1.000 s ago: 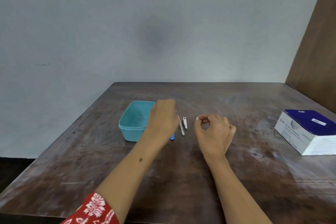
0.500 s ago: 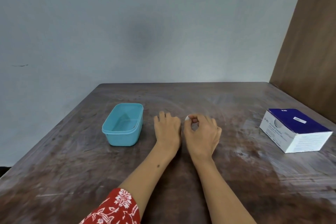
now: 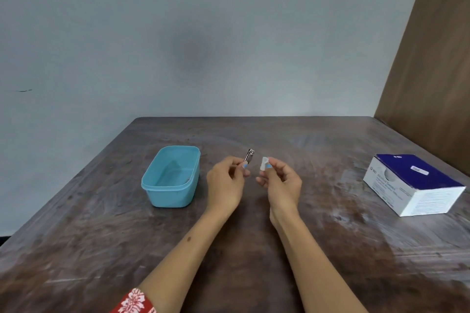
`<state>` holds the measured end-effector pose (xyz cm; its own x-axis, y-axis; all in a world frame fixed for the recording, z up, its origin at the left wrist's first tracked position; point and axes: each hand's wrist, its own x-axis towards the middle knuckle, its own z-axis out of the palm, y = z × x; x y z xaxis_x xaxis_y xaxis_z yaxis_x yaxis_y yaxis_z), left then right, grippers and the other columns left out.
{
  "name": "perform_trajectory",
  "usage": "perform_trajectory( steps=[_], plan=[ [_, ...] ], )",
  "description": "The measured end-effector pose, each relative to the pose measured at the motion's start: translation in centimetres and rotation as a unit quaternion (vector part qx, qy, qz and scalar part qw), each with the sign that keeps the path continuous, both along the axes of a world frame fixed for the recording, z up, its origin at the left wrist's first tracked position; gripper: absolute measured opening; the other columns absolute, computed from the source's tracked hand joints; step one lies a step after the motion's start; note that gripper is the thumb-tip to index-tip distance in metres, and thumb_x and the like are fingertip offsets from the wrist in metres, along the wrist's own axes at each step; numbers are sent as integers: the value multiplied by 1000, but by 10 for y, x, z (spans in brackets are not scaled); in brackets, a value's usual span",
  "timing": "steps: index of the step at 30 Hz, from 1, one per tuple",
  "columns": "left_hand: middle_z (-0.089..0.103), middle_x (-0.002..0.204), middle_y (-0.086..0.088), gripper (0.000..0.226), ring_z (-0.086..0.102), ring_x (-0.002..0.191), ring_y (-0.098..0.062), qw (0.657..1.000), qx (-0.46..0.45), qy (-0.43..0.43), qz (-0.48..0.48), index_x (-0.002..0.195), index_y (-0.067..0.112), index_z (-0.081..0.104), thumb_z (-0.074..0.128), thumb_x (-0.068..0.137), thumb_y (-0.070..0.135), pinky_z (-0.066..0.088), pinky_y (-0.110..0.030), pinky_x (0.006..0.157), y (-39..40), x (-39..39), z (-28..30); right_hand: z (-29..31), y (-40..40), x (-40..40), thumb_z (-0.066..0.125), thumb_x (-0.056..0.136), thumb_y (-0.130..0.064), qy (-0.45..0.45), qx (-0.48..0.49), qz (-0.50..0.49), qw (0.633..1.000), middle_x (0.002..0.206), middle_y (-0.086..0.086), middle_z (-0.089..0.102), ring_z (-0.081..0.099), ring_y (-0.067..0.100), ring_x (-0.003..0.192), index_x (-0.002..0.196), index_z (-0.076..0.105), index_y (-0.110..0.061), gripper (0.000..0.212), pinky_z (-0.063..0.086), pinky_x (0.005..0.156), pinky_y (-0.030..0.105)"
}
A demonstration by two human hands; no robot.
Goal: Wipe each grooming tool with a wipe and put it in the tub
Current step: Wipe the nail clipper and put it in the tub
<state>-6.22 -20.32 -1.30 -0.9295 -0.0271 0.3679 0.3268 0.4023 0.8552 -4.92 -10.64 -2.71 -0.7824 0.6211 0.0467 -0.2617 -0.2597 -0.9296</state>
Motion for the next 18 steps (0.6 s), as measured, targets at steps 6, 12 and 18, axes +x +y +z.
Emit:
perform_trajectory(
  steps=[6, 12, 18],
  plan=[
    [72, 74, -5, 14, 67, 58, -6, 985, 143, -86, -32, 94, 7, 70, 57, 90, 7, 55, -17, 56, 3, -4, -14, -1, -5, -12, 55, 89, 4, 11, -40, 75, 996, 82, 9, 66, 62, 11, 68, 89, 66, -10, 18, 51, 58, 16],
    [71, 75, -9, 14, 68, 57, -9, 977, 185, -90, -46, 94, 1, 69, 56, 90, 3, 54, -17, 56, -1, -7, -12, 7, -3, -22, 53, 85, 9, -7, -46, 151, 987, 59, 6, 66, 57, 9, 48, 82, 68, -6, 21, 48, 56, 19],
    [72, 75, -6, 13, 70, 61, -12, 975, 188, -101, -58, 94, 4, 69, 57, 90, 5, 57, -21, 61, -4, -6, -12, 6, 1, -21, 64, 81, 2, 8, -47, 188, 981, 58, 7, 66, 56, 12, 50, 82, 70, -3, 8, 47, 54, 20]
  ],
)
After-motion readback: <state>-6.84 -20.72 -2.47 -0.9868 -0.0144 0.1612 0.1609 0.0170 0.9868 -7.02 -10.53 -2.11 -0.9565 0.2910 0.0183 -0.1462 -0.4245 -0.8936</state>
